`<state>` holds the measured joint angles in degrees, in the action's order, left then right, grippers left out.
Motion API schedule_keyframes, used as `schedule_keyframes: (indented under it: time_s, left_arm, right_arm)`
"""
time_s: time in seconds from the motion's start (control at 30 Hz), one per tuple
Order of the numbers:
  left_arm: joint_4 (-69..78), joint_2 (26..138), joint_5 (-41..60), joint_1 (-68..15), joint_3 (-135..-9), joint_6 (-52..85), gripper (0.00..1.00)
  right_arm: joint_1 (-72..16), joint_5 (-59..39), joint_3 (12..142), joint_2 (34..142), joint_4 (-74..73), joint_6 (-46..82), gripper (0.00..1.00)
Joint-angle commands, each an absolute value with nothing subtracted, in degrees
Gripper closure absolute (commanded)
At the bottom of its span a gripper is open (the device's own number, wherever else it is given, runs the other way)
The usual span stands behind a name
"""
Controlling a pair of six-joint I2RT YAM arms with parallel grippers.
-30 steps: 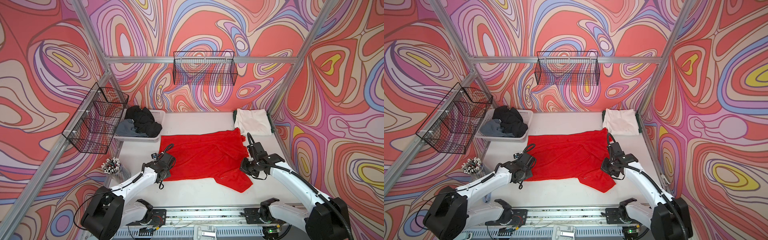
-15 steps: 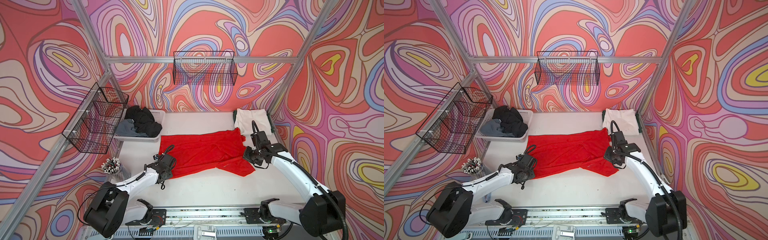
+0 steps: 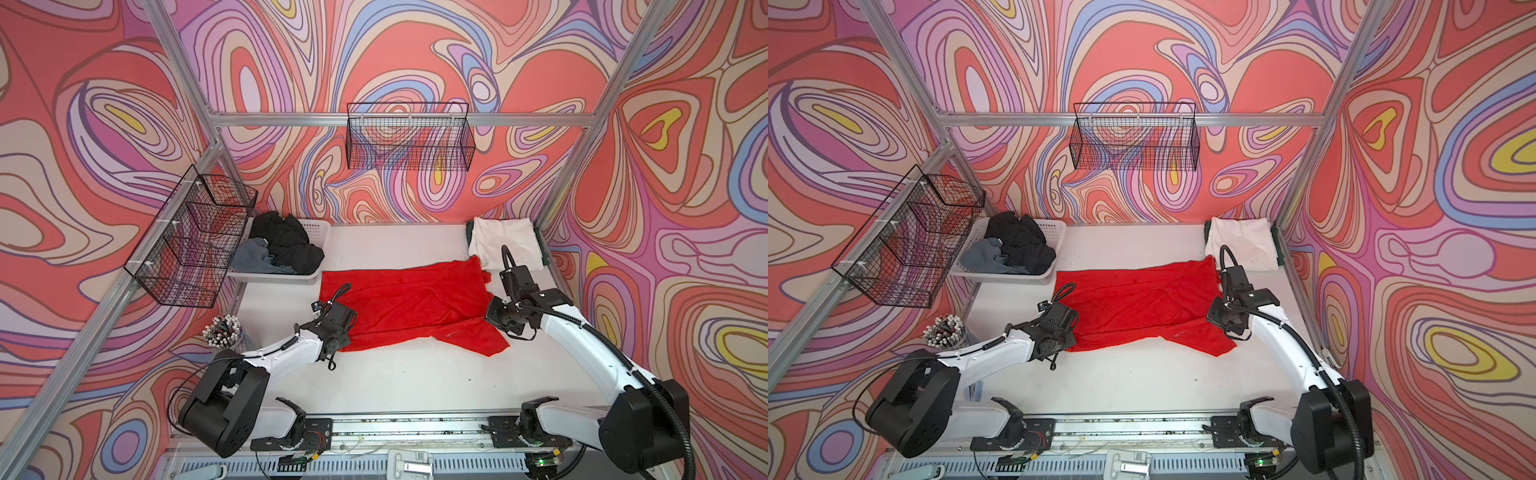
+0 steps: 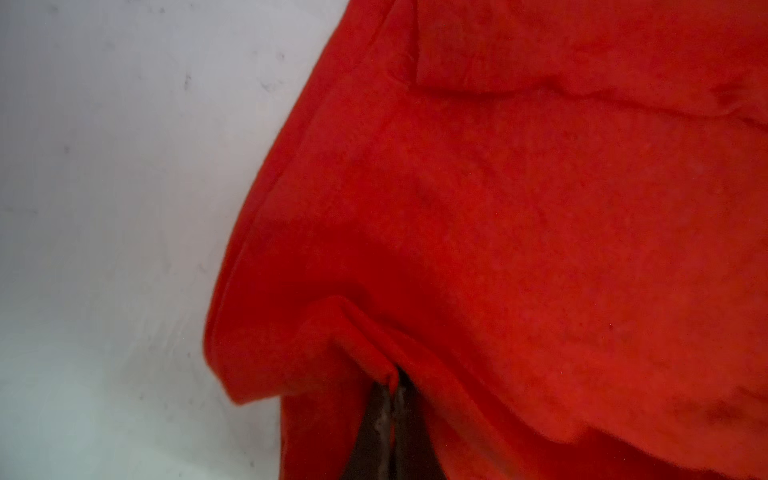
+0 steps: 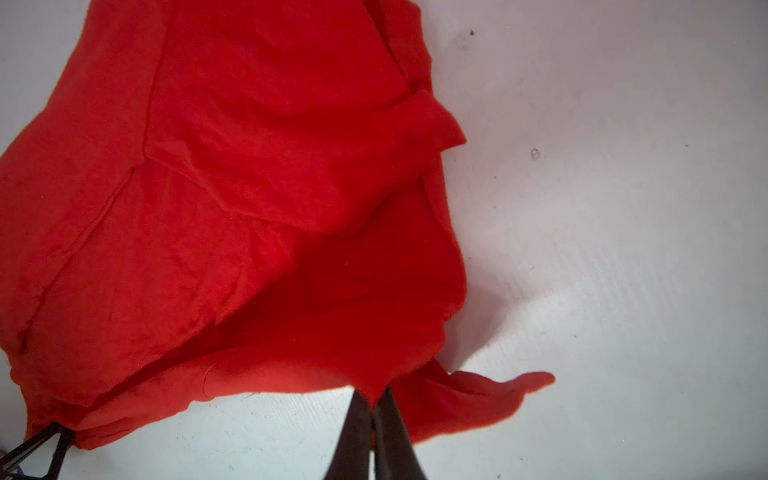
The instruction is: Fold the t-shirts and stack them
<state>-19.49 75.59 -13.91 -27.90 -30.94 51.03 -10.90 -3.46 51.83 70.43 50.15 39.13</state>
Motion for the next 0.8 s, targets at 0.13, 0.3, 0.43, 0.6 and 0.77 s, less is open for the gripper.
schedule_keyframes:
  time_s: [0.13,0.3,0.43,0.6,0.77]
  left_arm:
    - [-37.39,63.1,-8.23,-28.56,-29.04,51.68,1.0]
    - [-37.08,63.08,-9.76,-28.43,-34.11,50.41,1.0]
    - [-35.66,67.85,-8.14,-27.32,-37.56,47.87,1.0]
    - [-32.5,71.81,-3.88,-22.69,-39.8,44.17,1.0]
    - [-31.34,75.05,-0.76,-18.03,-41.84,40.54,1.0]
  right_arm:
    - [-10.74,-4.89,50.18,68.94,48.29,42.01,1.0]
    - [-10.77,-6.56,51.62,70.58,44.57,43.04,1.0]
    - [-10.73,-6.61,54.56,73.29,42.32,43.13,1.0]
    - [-10.62,-5.79,58.63,76.28,41.12,42.47,1.0]
    - [-8.71,-6.27,62.07,79.66,40.75,41.01,1.0]
